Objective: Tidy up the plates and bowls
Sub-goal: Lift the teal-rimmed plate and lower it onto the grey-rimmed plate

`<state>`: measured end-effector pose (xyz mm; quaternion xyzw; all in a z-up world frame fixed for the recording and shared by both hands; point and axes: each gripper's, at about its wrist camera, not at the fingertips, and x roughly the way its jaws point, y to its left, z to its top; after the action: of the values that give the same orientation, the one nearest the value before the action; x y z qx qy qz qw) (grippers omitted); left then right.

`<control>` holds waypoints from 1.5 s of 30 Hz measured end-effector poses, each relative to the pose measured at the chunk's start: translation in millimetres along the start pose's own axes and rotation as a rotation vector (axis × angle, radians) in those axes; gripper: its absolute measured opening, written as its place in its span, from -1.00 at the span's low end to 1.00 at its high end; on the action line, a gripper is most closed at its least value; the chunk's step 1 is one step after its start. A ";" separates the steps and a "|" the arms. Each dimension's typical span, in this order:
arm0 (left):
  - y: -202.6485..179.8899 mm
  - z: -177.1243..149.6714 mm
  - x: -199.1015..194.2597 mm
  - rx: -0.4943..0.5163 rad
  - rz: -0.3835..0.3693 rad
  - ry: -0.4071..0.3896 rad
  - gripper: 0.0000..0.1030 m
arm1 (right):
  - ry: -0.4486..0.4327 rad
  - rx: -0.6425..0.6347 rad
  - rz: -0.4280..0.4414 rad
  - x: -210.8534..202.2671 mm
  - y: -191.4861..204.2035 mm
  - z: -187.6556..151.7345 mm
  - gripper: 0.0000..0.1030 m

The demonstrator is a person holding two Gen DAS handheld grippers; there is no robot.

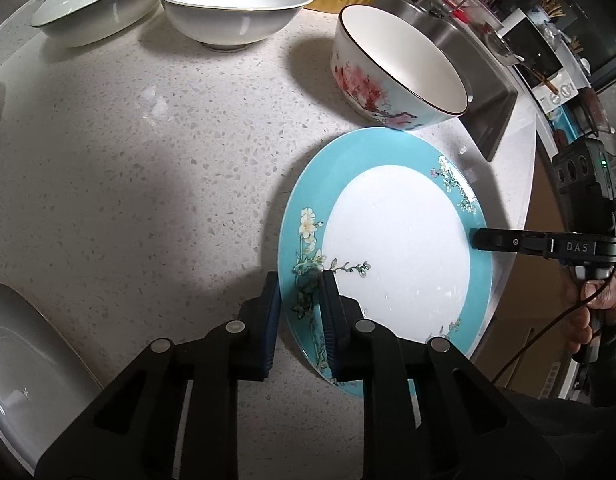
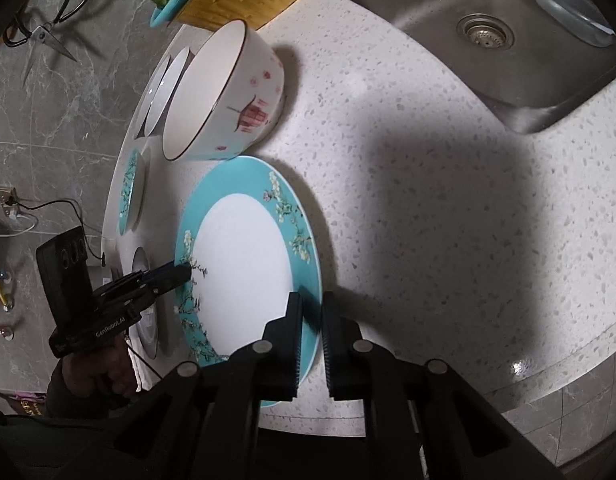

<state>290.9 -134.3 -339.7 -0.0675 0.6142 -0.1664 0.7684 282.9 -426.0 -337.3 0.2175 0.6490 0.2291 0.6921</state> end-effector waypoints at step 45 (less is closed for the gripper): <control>133.3 -81.6 -142.9 -0.337 0.133 -0.147 -0.70 | 0.146 -0.257 0.060 67.4 157.0 13.8 -0.77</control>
<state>208.0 47.0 -268.3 -0.1661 0.5787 -0.0047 0.7984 294.8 -260.0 -296.3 0.1293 0.6563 0.3458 0.6580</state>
